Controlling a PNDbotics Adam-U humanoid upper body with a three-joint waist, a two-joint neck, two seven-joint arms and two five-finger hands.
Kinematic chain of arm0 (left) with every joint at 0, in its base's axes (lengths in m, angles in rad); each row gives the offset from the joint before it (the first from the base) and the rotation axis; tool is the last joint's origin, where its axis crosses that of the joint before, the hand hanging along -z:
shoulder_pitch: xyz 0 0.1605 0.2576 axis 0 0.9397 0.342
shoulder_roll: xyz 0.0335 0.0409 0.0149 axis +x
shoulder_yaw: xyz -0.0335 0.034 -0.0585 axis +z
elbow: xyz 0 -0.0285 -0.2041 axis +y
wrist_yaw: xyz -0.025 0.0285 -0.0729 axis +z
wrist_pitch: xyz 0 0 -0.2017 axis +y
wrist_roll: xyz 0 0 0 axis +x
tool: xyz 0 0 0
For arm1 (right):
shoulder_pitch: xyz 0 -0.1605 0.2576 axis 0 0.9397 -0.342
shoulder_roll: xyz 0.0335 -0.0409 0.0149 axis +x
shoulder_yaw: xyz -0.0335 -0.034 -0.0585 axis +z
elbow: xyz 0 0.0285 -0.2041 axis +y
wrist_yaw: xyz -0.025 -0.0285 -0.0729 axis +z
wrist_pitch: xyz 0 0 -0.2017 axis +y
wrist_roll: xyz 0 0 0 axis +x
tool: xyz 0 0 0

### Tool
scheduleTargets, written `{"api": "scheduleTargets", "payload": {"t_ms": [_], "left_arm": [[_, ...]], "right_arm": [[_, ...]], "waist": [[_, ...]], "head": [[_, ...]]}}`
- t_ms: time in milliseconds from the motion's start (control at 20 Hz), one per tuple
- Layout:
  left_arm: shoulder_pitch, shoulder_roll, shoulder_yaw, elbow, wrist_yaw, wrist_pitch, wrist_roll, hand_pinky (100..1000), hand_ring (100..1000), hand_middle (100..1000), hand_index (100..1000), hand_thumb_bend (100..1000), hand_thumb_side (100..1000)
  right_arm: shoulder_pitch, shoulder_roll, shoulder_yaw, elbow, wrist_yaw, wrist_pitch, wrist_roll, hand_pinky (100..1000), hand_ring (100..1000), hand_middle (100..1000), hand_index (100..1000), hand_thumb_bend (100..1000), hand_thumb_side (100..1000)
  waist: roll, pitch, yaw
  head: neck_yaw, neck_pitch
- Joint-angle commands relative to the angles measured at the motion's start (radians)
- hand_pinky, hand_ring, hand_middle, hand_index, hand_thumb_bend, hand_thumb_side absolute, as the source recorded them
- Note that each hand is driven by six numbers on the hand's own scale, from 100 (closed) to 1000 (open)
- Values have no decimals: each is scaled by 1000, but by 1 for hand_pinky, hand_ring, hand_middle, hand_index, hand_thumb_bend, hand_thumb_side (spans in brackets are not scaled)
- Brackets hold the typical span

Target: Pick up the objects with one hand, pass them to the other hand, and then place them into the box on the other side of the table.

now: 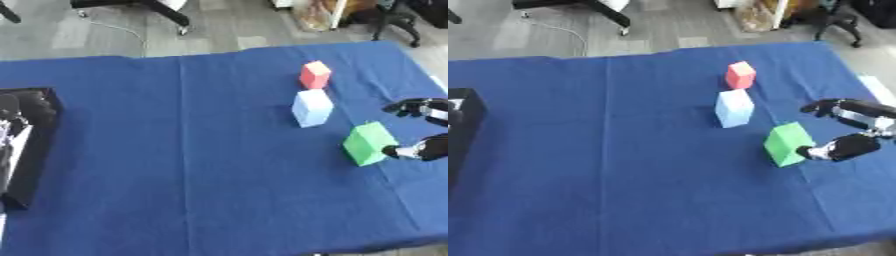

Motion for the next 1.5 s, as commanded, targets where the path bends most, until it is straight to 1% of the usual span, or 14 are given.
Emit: {"api": "scheduleTargets", "payload": {"t_ms": [50, 450, 500, 650, 1500], "left_arm": [[-15, 13, -2, -13, 4, -2, -3, 664, 627, 594, 724, 342, 859], [-17, 12, -3, -13, 6, -3, -5, 664, 628, 595, 724, 341, 860], [-17, 12, -3, -13, 6, -3, -5, 664, 628, 595, 724, 341, 861], [-19, 10, -3, -13, 6, -3, -5, 664, 628, 595, 724, 340, 860], [-24, 6, -5, -15, 9, -5, -9, 665, 630, 596, 724, 339, 861]], "right_arm": [[-19, -45, -7, 19, 6, -5, 6, 914, 910, 922, 974, 415, 515], [-46, -48, 1, 50, 11, -14, 14, 913, 914, 925, 973, 417, 499], [-49, -48, 3, 52, 12, -14, 16, 913, 915, 925, 973, 407, 500], [-61, -48, 8, 63, 16, -14, 21, 913, 916, 927, 973, 422, 493], [-106, -37, 41, 110, 50, -31, 53, 913, 928, 935, 973, 428, 482]], "waist": [[-4, 8, 1], [-2, 10, 4], [-2, 11, 5], [-1, 11, 7], [1, 15, 17]], "head": [[-5, -3], [-10, -3], [-10, -3], [-12, -3], [-21, -3]]}}
